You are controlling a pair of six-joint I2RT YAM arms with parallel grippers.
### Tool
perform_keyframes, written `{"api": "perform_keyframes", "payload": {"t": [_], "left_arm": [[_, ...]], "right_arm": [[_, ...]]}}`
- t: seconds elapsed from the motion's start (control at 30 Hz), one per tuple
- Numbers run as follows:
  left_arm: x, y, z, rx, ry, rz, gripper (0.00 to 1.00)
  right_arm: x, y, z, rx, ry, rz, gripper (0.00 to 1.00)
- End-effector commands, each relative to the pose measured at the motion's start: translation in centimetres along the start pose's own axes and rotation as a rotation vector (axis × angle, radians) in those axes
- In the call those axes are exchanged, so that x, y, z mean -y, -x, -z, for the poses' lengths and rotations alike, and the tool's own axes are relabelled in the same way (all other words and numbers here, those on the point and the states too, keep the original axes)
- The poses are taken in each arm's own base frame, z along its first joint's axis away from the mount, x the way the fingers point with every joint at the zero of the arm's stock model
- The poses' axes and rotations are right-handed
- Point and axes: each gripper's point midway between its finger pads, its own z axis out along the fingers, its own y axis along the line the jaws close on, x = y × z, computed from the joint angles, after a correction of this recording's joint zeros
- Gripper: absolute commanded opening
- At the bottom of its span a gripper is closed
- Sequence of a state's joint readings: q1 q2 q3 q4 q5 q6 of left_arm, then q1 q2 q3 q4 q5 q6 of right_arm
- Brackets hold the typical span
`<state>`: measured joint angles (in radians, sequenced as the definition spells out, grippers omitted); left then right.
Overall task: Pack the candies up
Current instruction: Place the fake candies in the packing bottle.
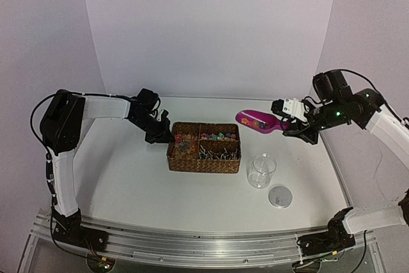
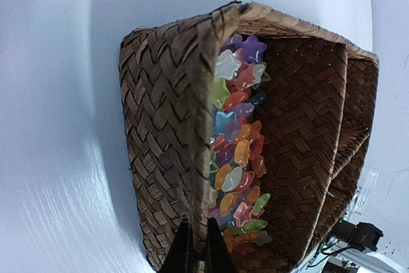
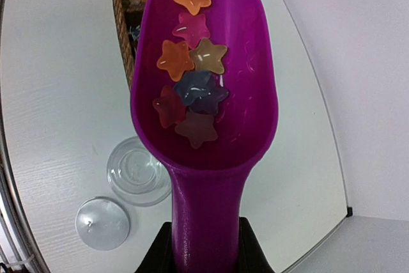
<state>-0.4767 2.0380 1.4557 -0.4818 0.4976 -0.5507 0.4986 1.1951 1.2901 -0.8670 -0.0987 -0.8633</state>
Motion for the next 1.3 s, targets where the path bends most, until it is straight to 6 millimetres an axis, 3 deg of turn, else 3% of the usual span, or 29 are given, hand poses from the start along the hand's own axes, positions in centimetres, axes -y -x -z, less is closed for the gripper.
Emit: {"api": "perform_keyframes", "payload": {"t": [0.0, 0.23, 0.63, 0.73, 1.0, 1.27], "left_arm": [[-1.0, -1.0, 0.5, -0.014, 0.028, -0.032, 0.00], [-1.1, -1.2, 0.5, -0.016, 0.027, -0.033, 0.00], [-1.2, -1.4, 0.4, -0.020, 0.028, -0.028, 0.00], [-1.2, -1.4, 0.3, -0.022, 0.027, -0.027, 0.00], [-1.4, -1.3, 0.2, -0.022, 0.030, -0.025, 0.00], [-1.4, -1.3, 0.1, -0.022, 0.031, -0.025, 0.00]], "right_arm": [[-1.7, -3.8, 0.8, -0.100, 0.005, -0.033, 0.00], [-4.4, -8.6, 1.4, -0.256, 0.030, -0.010, 0.00], [-5.0, -12.2, 0.9, -0.375, 0.041, 0.001, 0.00], [-4.5, -12.7, 0.9, -0.408, 0.033, 0.029, 0.00], [-3.1, -11.5, 0.7, -0.415, 0.068, 0.126, 0.00], [-3.4, -12.3, 0.4, -0.482, 0.151, 0.205, 0.00]]}}
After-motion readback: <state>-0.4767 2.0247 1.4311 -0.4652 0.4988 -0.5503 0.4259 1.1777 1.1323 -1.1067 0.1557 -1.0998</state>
